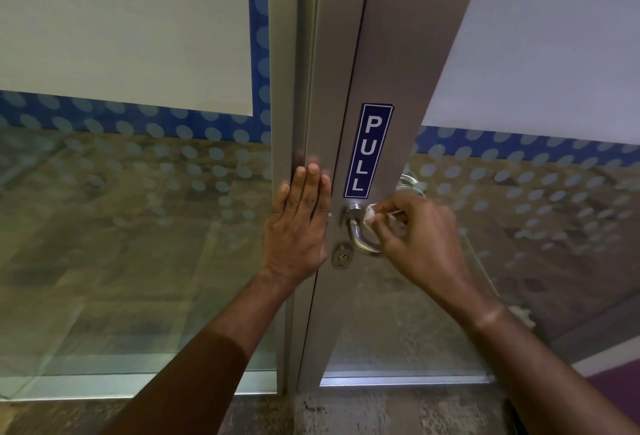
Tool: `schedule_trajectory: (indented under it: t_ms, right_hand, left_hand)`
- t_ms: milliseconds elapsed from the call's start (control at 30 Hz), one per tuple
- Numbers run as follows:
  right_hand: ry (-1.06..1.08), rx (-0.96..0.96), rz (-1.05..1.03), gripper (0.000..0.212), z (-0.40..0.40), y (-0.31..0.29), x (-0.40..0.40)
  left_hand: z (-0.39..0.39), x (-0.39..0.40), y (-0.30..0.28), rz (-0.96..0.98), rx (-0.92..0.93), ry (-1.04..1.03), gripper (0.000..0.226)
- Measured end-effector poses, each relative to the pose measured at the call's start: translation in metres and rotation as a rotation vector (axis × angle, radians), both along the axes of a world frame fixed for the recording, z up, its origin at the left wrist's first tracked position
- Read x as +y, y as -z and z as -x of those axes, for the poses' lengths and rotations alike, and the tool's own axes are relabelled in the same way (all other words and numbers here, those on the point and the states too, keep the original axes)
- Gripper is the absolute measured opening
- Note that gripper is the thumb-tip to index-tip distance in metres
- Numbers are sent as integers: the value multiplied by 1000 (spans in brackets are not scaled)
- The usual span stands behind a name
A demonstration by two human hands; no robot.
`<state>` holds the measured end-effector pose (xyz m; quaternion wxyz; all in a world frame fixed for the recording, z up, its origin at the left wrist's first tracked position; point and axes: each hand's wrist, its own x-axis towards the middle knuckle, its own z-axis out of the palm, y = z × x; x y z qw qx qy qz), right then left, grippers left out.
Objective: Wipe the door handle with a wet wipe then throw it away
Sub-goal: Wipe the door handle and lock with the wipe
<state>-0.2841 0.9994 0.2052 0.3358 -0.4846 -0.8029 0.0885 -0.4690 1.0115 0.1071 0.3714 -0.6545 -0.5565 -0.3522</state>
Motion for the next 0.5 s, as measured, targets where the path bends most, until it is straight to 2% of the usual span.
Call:
schedule_trajectory:
  t_ms: [100,200,300,400,500]
  right_hand:
    - [-43,-223,-92,12,20,9,-11]
    - [-56,-318,-144,19,32,20,-19]
    - [-94,-395,-200,17,29,28,-24]
    - [-148,-410,-289,13,8,35,-26]
    - [-212,-365,-393,18,-16,45,-23]
  left_hand:
    - [-1,0,-1,-8,-6,17,86]
    - [-1,0,0,-5,1,10,85]
    - [1,-1,0,2,-9,4,80]
    - [1,-1,0,-2,-13,15,68]
    - [-1,-2,-1,-16,-11,15,68]
